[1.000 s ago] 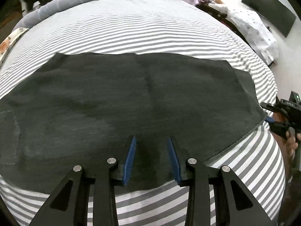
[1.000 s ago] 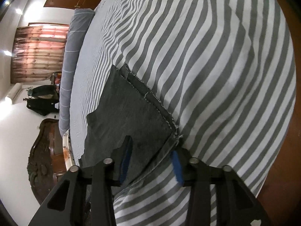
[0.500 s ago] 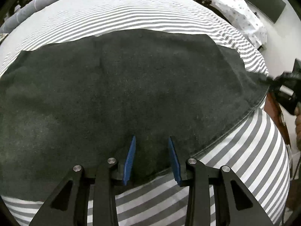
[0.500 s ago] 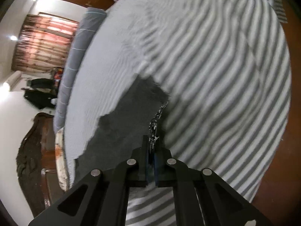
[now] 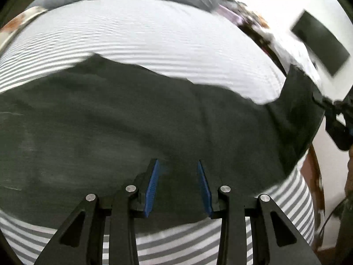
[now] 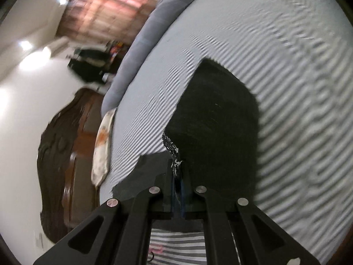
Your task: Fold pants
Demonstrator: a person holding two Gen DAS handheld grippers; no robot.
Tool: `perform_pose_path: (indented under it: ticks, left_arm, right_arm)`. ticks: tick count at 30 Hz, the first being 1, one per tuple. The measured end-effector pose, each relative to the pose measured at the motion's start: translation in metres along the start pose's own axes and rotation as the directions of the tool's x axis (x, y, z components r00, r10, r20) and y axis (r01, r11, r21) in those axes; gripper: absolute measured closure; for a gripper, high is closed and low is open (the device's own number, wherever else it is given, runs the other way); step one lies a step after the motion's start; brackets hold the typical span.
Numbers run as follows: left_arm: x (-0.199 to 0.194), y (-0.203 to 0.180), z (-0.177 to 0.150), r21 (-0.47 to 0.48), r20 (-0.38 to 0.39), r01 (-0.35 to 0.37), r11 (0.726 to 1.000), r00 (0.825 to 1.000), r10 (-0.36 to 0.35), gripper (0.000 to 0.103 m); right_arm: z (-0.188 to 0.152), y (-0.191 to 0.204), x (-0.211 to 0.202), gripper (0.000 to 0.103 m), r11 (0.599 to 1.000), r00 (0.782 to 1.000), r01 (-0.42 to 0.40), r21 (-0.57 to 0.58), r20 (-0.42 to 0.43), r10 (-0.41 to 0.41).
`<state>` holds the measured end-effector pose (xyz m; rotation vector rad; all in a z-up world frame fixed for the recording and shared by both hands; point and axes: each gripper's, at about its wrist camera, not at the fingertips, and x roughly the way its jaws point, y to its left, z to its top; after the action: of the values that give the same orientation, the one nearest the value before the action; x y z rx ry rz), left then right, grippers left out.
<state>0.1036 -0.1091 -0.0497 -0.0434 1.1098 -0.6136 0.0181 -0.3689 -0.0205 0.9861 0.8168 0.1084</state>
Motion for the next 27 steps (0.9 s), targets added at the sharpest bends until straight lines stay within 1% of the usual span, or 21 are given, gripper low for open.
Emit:
perform_pose_path:
  ticks: [4, 8, 12, 13, 15, 19, 24, 27]
  left_arm:
    - [-0.025, 0.046, 0.006, -0.088, 0.054, -0.036, 0.995, 0.998, 0.04, 0.066]
    - [-0.048, 0.088, 0.004, -0.172, 0.093, -0.067, 0.983, 0.992, 0.084, 0.066]
    - [-0.064, 0.122, -0.003, -0.23, 0.114, -0.086, 0.97, 0.987, 0.114, 0.066]
    - [-0.064, 0.125, -0.005, -0.238, 0.115, -0.088, 0.967, 0.986, 0.118, 0.066]
    - [-0.066, 0.136, -0.01, -0.26, 0.115, -0.09, 0.961, 0.986, 0.123, 0.066]
    - [-0.062, 0.143, -0.013, -0.275, 0.112, -0.075, 0.958, 0.988, 0.109, 0.066]
    - [-0.057, 0.138, -0.006, -0.245, 0.111, -0.062, 0.967, 0.99, 0.092, 0.066]
    - [-0.054, 0.135, -0.003, -0.239, 0.11, -0.054, 0.97, 0.991, 0.082, 0.066]
  right_arm:
    - [-0.014, 0.044, 0.059, 0.098, 0.998, 0.994, -0.044, -0.044, -0.098, 0.04]
    - [-0.04, 0.079, 0.121, 0.098, 0.994, 0.979, -0.053, -0.092, -0.202, 0.033]
    - [-0.073, 0.094, 0.175, 0.098, 0.991, 0.955, -0.024, -0.13, -0.296, -0.015]
    - [-0.08, 0.092, 0.181, 0.098, 0.99, 0.95, -0.016, -0.14, -0.31, -0.029]
    - [-0.099, 0.092, 0.204, 0.097, 0.985, 0.934, 0.021, -0.173, -0.348, -0.081]
    - [-0.121, 0.083, 0.226, 0.097, 0.977, 0.91, 0.064, -0.202, -0.391, -0.14]
    - [-0.139, 0.074, 0.24, 0.097, 0.963, 0.885, 0.095, -0.253, -0.422, -0.198]
    - [-0.143, 0.075, 0.24, 0.097, 0.957, 0.883, 0.097, -0.272, -0.421, -0.209]
